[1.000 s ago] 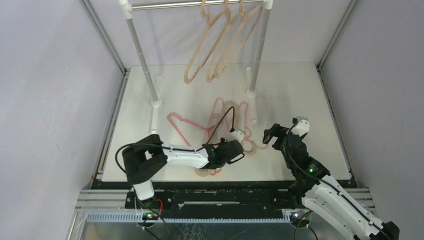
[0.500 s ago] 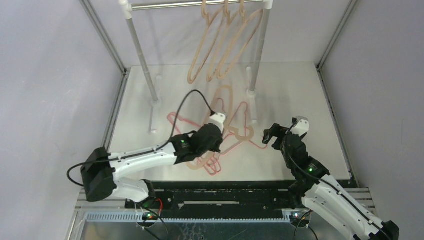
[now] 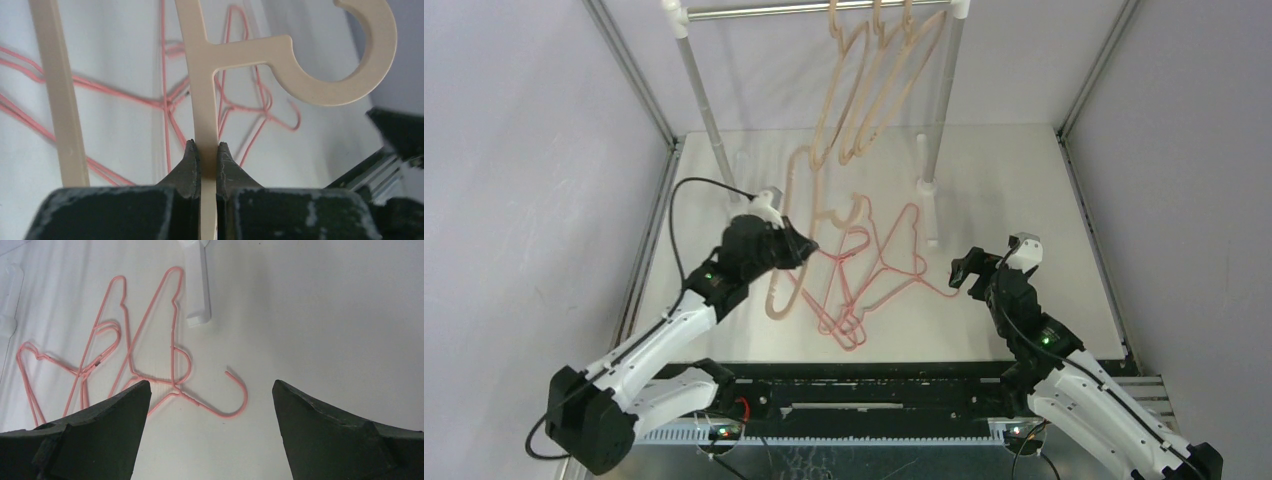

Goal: Organize the hangers

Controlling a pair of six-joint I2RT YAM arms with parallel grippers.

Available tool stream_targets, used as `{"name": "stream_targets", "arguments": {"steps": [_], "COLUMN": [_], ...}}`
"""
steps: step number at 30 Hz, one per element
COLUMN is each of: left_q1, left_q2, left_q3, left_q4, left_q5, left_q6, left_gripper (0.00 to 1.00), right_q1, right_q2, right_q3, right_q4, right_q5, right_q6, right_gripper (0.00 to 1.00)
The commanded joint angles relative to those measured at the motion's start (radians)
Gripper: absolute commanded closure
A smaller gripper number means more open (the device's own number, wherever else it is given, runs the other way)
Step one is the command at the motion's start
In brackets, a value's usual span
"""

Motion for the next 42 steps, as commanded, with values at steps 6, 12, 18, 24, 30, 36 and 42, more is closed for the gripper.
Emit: {"name": "stream_targets", "arguments": {"steps": [6,12,18,24,30,36,42], "left_q1": [0.365,0.461,0.542,0.553,0.553,0.548,0.503], "left_q2": [-0.043,-0.075,-0.055,0.037,0.16,0.32,0.427], "left_q3": [0.001,0.01,0.059,0.128,0.272,0.461,0.549], "left_q4": [0.271,0.318,0.301,0.483,0.749,0.873,1.005], "left_q5": [0.431,0.535,0.508,0.553,0.609,0.591,0.579], "left_q6": [-0.104,-0.172,-0.19,-0.309,-0.537,-0.725,-0.846], "left_gripper": [1.0,1.0,1.0,1.0,1.0,1.0,1.0], "right_q1": [0.0,-0.001,0.001,0.0,-0.002,-0.007,-0.015], "right_q2": [0.012,0.036,0.053,0.048,0.077,0.095,0.097], "right_q3": [0.008,0.013,0.03,0.032,0.043,0.068,0.076], "right_q4": [0.035,0.048,0.042,0.04,0.046,0.05,0.044], "right_q5": [-0.01,-0.01,-0.01,-0.002,0.003,0.005,0.011], "right_q6": [0.0,-0.008,-0.014,-0.026,-0.03,-0.037,-0.037], "right_gripper": [0.0,0.0,0.0,0.0,0.0,0.0,0.0]}}
